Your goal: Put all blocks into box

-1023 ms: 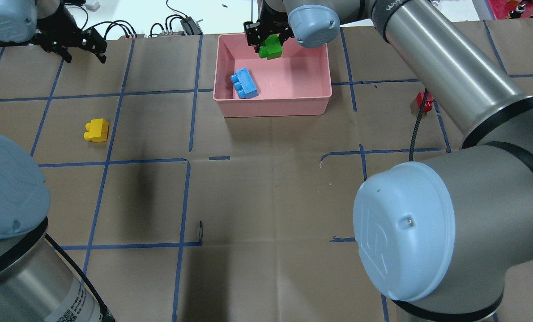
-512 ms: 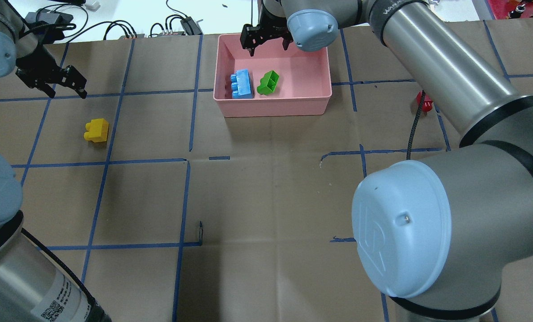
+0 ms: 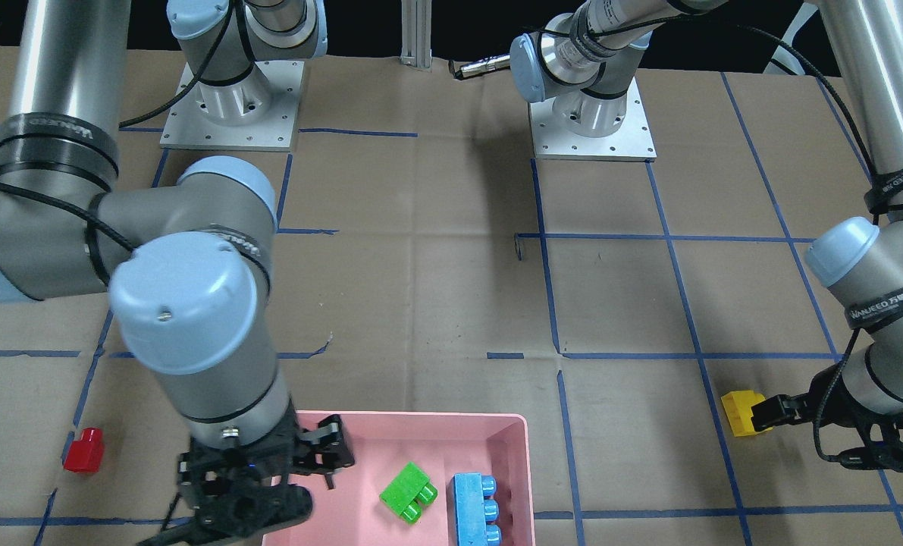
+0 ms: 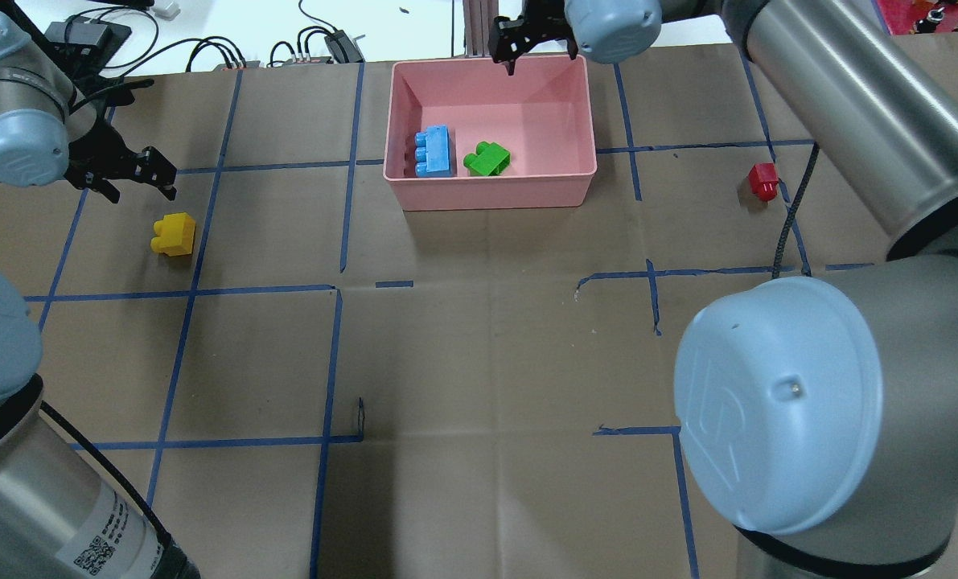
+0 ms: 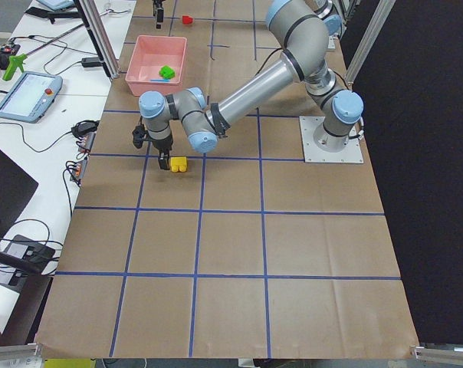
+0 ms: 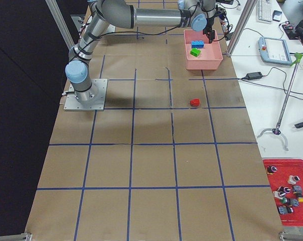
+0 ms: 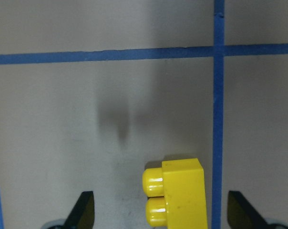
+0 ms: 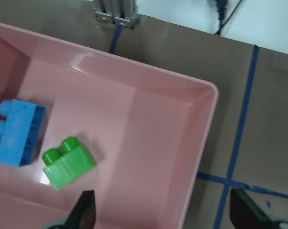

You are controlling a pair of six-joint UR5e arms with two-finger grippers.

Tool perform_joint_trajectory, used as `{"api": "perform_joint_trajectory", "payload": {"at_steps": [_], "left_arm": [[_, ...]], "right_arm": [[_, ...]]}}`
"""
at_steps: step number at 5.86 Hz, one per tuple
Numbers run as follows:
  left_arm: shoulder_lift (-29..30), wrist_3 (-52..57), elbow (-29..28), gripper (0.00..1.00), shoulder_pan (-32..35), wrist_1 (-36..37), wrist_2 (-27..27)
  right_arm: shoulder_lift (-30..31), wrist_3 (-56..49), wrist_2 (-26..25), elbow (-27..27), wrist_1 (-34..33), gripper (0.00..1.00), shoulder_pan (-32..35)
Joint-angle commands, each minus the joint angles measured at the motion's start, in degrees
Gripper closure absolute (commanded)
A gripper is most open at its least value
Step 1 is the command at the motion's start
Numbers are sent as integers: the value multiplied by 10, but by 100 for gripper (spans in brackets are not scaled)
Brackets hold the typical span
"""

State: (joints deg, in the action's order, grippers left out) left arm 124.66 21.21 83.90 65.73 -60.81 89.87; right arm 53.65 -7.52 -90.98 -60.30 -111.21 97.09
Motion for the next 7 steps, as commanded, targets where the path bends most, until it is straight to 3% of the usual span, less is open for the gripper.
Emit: {"api": "perform_joint_trajectory", "payload": {"at_steps": [1, 3, 5, 6, 7], "left_arm": [[2, -20, 21, 3, 0, 11, -14], [3, -18, 46, 3, -2, 28, -13], [3, -10, 59, 6, -4, 40, -11], [2, -10, 70, 6, -7, 41, -11], [2, -10, 77, 6, -9, 41, -11]], "right_arm": [[83, -14, -7, -120, 2, 0, -71], [129, -14, 0, -263, -134, 0, -152], [121, -34, 18, -340, -143, 0, -224], [117, -36, 18, -378, -181, 0, -236], [98, -40, 15, -393, -263, 0, -236]]}}
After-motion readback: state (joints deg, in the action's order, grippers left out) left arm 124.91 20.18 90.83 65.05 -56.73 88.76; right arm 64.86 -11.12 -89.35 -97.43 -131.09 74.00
